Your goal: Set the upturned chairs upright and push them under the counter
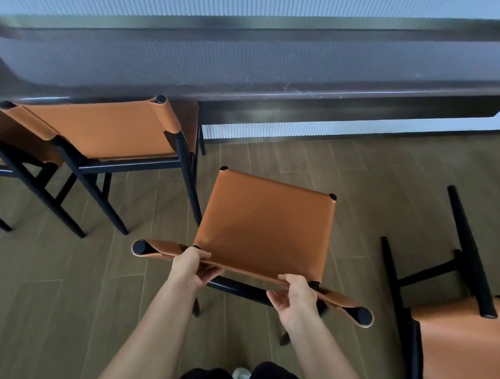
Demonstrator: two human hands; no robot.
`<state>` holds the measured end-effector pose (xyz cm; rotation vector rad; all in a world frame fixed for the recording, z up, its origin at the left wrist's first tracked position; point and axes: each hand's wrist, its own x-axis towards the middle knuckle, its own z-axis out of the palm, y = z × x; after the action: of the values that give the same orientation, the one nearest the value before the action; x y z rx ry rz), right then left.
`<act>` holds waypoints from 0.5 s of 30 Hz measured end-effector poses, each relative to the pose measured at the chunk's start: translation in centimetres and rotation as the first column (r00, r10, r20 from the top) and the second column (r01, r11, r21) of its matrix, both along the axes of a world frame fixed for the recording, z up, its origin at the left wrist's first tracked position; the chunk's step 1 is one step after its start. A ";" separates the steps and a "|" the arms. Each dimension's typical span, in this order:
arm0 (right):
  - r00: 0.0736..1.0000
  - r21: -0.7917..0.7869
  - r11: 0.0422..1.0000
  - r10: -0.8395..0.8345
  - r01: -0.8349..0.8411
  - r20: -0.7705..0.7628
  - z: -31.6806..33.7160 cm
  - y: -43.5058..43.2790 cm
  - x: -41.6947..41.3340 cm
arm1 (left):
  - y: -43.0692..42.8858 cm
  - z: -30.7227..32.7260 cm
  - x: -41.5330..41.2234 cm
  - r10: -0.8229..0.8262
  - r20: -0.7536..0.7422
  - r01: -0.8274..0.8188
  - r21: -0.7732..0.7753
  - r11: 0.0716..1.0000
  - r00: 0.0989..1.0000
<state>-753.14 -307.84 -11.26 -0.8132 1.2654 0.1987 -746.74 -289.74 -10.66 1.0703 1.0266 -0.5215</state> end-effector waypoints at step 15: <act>0.977 -0.028 0.999 -0.017 0.024 0.212 5.3 -4.1 11.5 | -3.5 5.0 11.0 -0.043 0.180 0.055 -0.064 0.996 0.983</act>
<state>-741.63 -311.93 -5.97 -0.8245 1.0774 0.0737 -735.71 -293.21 -5.66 1.0629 0.8208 -0.4875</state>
